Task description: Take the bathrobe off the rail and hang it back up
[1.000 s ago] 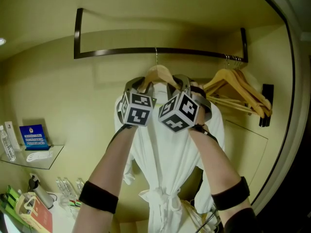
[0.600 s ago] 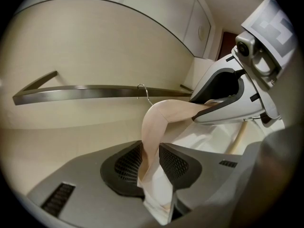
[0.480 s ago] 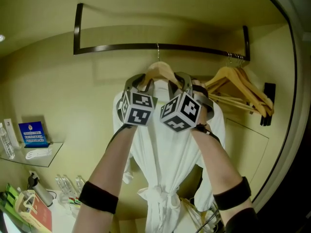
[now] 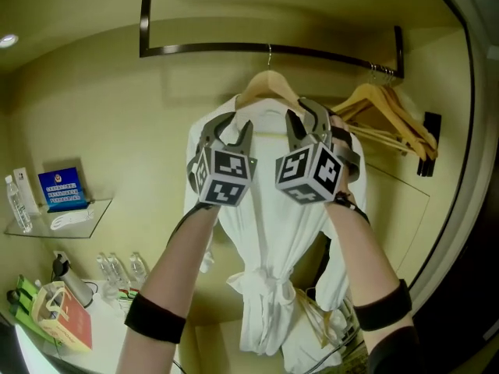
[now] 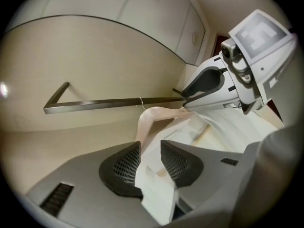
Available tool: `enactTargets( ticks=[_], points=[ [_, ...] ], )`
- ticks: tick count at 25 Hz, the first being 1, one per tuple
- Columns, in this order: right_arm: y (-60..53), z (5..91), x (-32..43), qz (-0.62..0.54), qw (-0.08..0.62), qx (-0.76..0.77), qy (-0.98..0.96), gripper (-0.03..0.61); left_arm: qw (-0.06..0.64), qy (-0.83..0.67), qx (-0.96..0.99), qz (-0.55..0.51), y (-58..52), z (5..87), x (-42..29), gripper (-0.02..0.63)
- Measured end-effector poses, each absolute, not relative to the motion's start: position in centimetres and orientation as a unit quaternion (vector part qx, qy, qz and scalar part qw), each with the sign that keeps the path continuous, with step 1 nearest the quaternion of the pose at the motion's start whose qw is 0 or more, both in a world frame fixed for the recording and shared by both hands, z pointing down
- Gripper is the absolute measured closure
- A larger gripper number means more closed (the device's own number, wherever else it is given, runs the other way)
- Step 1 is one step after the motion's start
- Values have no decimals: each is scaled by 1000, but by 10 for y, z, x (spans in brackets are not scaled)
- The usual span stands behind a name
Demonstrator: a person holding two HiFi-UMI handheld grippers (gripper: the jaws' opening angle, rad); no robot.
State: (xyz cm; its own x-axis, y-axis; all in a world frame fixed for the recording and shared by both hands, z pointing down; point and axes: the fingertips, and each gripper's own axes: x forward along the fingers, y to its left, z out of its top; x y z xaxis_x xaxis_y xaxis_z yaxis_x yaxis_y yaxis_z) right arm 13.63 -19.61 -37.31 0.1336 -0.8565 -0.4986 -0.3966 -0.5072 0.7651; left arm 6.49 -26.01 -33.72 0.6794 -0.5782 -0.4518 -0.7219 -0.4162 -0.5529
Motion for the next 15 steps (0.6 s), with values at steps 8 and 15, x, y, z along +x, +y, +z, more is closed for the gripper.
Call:
enactTargets(
  ticks=[8, 15],
  points=[
    [-147, -248, 137, -379, 197, 727, -538, 557, 298, 382, -873, 64, -222, -215, 14, 614],
    [-120, -90, 160, -230, 170, 713, -640, 561, 229, 399, -888, 12, -176, -105, -14, 613]
  ],
)
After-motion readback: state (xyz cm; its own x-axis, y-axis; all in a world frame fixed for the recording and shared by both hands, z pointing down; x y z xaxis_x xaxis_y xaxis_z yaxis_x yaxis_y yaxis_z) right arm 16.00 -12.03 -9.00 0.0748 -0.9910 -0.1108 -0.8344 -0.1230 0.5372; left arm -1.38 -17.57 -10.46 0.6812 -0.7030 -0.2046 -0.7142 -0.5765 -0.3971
